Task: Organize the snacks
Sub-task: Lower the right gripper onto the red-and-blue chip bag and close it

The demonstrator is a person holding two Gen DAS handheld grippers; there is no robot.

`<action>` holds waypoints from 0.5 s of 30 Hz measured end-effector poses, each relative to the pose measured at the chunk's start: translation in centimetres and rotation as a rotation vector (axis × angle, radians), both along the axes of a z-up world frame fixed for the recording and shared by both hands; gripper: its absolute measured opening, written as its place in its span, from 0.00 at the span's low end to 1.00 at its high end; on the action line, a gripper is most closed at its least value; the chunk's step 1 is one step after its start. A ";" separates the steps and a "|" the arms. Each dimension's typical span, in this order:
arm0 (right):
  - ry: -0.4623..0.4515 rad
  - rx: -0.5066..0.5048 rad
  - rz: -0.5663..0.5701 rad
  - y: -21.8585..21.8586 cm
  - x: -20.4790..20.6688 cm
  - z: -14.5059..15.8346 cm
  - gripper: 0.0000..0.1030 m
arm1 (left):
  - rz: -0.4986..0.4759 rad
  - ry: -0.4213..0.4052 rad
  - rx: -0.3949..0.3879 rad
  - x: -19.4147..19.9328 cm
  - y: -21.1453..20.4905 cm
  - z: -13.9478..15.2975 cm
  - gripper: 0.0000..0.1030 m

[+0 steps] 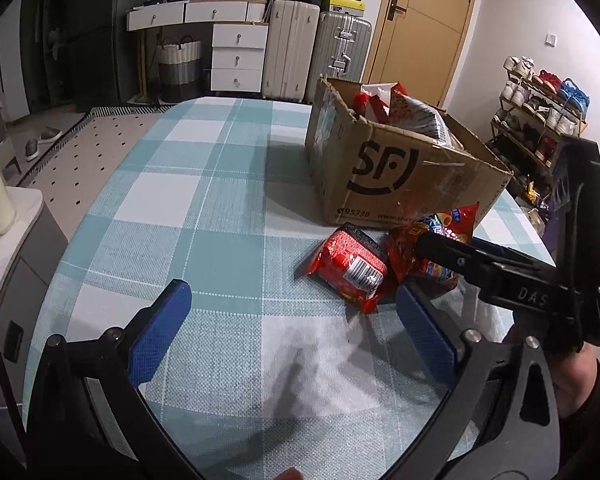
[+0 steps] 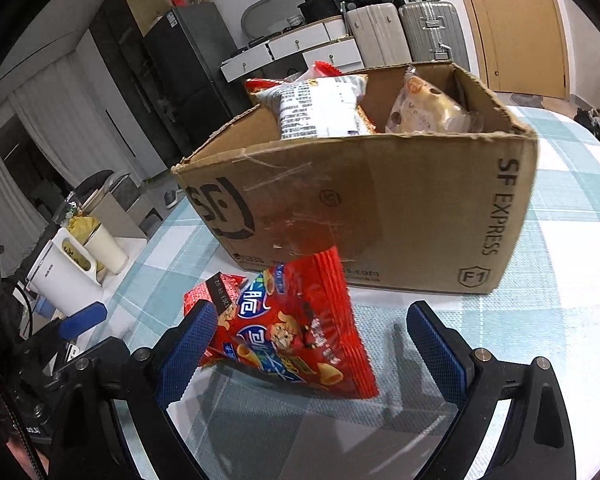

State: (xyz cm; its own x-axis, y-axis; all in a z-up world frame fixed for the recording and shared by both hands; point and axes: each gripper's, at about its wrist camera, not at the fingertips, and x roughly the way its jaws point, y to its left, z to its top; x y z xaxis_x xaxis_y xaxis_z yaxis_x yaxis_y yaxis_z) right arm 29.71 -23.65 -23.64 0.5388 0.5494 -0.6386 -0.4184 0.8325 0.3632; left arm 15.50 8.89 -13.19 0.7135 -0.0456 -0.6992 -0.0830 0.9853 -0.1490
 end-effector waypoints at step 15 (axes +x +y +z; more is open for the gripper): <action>0.076 0.020 0.031 1.2 0.6 -1.3 0.42 | 0.019 0.017 0.000 -0.4 0.5 -0.4 0.99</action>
State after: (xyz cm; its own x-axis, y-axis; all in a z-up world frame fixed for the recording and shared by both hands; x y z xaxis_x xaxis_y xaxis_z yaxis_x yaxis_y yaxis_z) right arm 30.35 -22.46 -24.96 0.4717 0.5782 -0.6657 -0.4147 0.8117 0.4112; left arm 15.09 9.40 -13.62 0.7022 -0.0325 -0.7113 -0.1038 0.9836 -0.1474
